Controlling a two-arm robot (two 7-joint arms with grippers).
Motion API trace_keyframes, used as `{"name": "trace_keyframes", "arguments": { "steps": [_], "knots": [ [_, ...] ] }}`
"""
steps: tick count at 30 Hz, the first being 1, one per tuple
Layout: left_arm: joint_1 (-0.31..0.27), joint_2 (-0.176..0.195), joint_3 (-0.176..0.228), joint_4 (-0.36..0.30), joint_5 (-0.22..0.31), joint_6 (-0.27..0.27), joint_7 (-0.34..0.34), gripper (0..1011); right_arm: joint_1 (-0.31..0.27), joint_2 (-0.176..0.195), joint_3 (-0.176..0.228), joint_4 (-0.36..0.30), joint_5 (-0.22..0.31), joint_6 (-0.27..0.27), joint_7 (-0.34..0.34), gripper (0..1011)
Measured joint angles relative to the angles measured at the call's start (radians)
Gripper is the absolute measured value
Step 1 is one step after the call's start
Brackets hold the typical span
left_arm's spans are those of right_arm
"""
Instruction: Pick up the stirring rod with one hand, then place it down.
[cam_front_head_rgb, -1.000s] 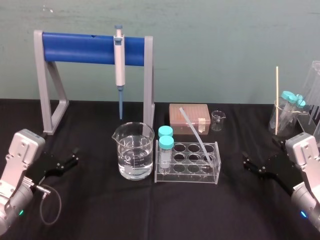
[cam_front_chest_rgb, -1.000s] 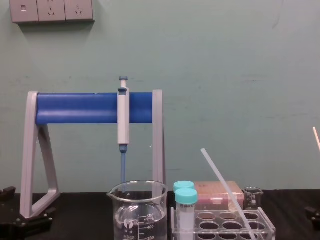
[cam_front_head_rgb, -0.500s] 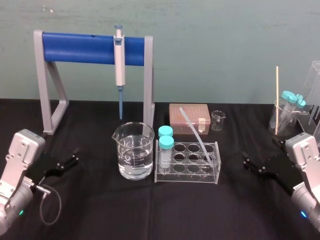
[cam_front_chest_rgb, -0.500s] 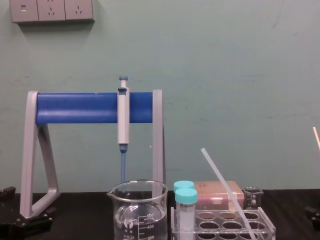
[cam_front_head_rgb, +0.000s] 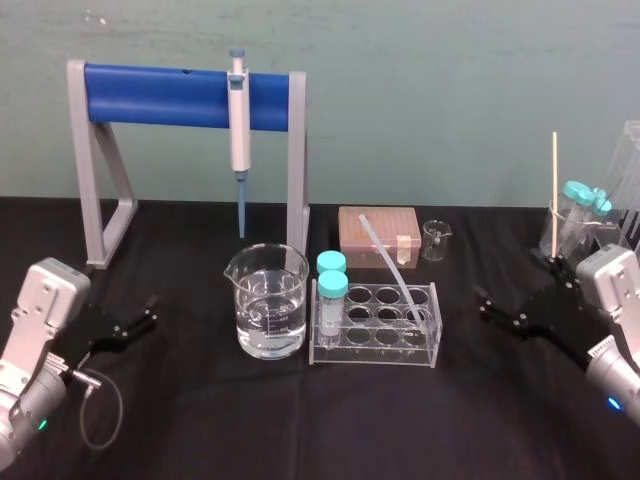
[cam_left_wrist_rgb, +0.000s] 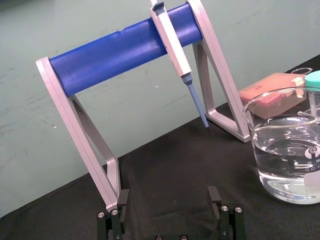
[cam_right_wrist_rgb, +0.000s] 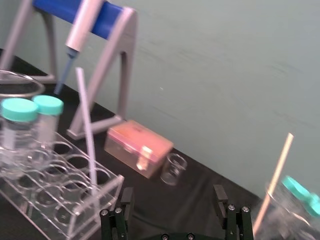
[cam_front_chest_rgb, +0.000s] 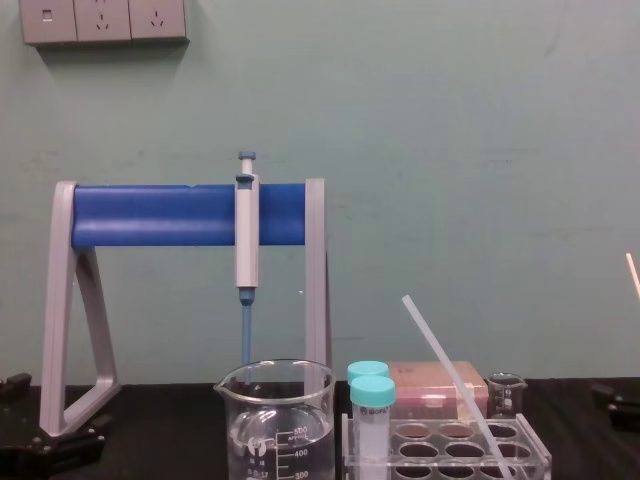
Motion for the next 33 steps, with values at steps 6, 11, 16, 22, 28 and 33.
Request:
{"name": "trace_keyframes", "arguments": {
  "steps": [6, 11, 16, 22, 28, 33],
  "knots": [
    [0.0, 0.0, 0.0, 0.0, 0.0, 0.0, 0.0, 1000, 0.042, -0.005, -0.012, 0.025, 0.018, -0.019, 0.109, 1003],
    [0.0, 0.0, 0.0, 0.0, 0.0, 0.0, 0.0, 1000, 0.087, -0.025, -0.02, 0.059, 0.036, -0.023, 0.195, 1003],
    [0.0, 0.0, 0.0, 0.0, 0.0, 0.0, 0.0, 1000, 0.126, -0.046, -0.025, 0.094, 0.038, -0.028, 0.249, 1003],
    [0.0, 0.0, 0.0, 0.0, 0.0, 0.0, 0.0, 1001, 0.174, -0.074, -0.029, 0.154, 0.035, -0.04, 0.307, 1003],
    [0.0, 0.0, 0.0, 0.0, 0.0, 0.0, 0.0, 1000, 0.232, -0.11, -0.039, 0.237, 0.033, -0.059, 0.376, 1003],
    [0.0, 0.0, 0.0, 0.0, 0.0, 0.0, 0.0, 1000, 0.284, -0.144, -0.049, 0.313, 0.026, -0.081, 0.434, 1003]
  ]
}}
